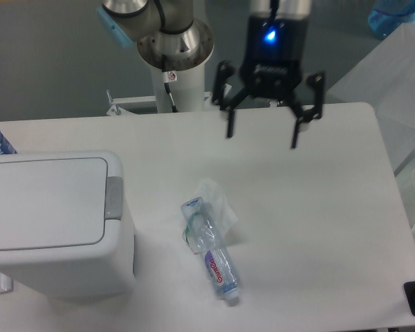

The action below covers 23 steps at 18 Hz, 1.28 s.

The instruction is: Open the trash can

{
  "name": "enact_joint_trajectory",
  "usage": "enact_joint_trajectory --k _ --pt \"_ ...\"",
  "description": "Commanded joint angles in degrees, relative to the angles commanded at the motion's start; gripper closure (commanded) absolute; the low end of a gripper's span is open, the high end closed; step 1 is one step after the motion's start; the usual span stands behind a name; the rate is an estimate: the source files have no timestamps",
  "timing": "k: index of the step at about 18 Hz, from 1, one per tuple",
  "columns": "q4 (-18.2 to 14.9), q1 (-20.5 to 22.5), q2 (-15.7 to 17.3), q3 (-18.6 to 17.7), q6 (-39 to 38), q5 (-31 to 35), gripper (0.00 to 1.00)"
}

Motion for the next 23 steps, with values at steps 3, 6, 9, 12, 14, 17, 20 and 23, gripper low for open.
enact_joint_trajectory --k 3,6,9,12,14,17,20,23 --pt "0.09 -1.94 -1.41 -0.09 -5.01 0.0 0.0" --pt "0.44 -4.23 -2.2 -0.7 -12.47 0.0 0.0" --pt "1.4 -5.02 -2.99 -1.75 -20.13 0.0 0.0" --pt "2.11 -5.37 -3.08 -2.64 -21.2 0.0 0.0" --pt "2.11 -6.16 -3.17 -2.99 -21.55 0.09 0.0" --pt "2.2 -6.34 -3.17 -3.69 -21.55 0.18 0.0" --pt "2.2 -6.87 -3.08 -4.3 -21.47 0.26 0.0" --pt "2.2 -6.96 -3.17 -4.48 -21.47 0.26 0.0"
